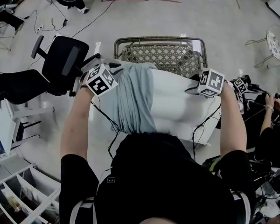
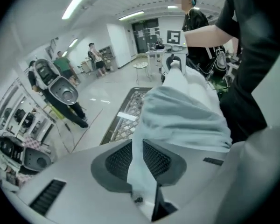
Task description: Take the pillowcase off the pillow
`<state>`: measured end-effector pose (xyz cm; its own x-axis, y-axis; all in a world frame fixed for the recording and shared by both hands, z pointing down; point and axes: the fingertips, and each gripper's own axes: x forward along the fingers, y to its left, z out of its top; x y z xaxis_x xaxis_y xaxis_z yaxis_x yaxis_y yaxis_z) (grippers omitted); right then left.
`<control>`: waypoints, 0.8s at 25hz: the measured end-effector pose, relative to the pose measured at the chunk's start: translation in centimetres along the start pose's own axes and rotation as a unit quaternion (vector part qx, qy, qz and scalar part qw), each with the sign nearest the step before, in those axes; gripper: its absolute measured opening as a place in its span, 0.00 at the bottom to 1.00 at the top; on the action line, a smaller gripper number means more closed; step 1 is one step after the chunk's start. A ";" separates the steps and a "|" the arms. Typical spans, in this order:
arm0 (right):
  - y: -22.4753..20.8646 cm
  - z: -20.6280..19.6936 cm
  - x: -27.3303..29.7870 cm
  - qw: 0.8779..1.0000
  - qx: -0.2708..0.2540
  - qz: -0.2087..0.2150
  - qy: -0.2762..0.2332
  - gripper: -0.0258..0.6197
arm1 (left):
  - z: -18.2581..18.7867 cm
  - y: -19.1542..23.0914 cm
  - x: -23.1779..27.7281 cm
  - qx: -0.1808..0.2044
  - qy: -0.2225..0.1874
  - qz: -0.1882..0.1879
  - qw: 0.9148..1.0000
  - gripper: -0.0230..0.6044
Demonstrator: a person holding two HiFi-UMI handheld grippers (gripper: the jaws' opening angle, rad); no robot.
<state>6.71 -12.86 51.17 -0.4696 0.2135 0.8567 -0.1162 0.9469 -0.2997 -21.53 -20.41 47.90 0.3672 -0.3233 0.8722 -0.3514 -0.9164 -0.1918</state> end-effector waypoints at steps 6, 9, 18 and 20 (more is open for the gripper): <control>2.1 0.0 -0.4 0.999 -0.041 -0.011 0.018 0.35 | -8.2 3.1 0.3 0.005 0.088 0.079 0.993 0.22; 3.4 0.0 -1.1 0.999 -0.037 -0.006 0.006 0.35 | -10.0 4.2 1.5 0.036 0.114 0.081 0.990 0.34; 4.8 -0.4 -1.5 1.000 -0.011 -0.014 0.025 0.35 | -8.3 4.4 4.7 0.169 0.099 0.031 0.980 0.16; 4.4 -0.5 -1.5 0.999 -0.001 -0.024 0.035 0.35 | -8.3 4.0 5.2 0.183 0.098 0.019 0.978 0.05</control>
<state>7.37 -8.93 48.76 -0.4021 0.1847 0.8968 -0.1354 0.9567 -0.2577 -28.19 -23.81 55.37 0.1753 -0.3396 0.9241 -0.0168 -0.9395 -0.3421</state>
